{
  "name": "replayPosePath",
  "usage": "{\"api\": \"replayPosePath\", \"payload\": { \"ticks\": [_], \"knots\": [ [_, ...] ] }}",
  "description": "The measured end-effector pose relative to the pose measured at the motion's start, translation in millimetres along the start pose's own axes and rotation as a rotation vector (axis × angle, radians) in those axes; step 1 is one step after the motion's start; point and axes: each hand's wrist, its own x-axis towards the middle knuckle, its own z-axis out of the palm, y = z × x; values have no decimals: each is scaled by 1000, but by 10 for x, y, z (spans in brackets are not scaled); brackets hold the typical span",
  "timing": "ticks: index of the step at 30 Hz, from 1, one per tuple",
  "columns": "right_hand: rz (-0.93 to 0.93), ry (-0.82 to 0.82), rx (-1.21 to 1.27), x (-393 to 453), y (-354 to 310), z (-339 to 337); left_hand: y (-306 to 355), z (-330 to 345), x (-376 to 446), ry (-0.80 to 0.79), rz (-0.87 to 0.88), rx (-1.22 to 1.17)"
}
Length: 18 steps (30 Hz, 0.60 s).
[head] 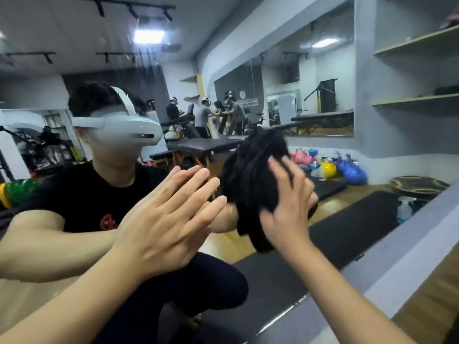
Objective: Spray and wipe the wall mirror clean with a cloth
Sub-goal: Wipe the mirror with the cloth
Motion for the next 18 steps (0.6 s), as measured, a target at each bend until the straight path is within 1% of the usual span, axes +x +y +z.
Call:
{"api": "replayPosePath", "payload": {
  "ticks": [2,3,5,7,9,13,15,18],
  "knots": [
    [206,70,41,343,-107,-33,0,9,8,1,-7,14],
    [242,99,34,390,-124,-31,4,11,8,-1,-12,26],
    [223,122,-1,229,-161,52,13,21,0,-8,-14,41],
    [198,109,-12,-220,-208,192,19,37,0,-14,-18,46],
    [128,90,-29,-869,-156,348,16,43,6,-26,-23,48],
    [-182,-86,-122,-2312,43,486,16,35,9,-36,-38,50],
    [-213,-115,-135,-2602,155,480,22,32,5,-45,-34,60],
    [-263,-89,-148,-2488,379,453,9,12,-1,-66,-33,87]
  ]
}}
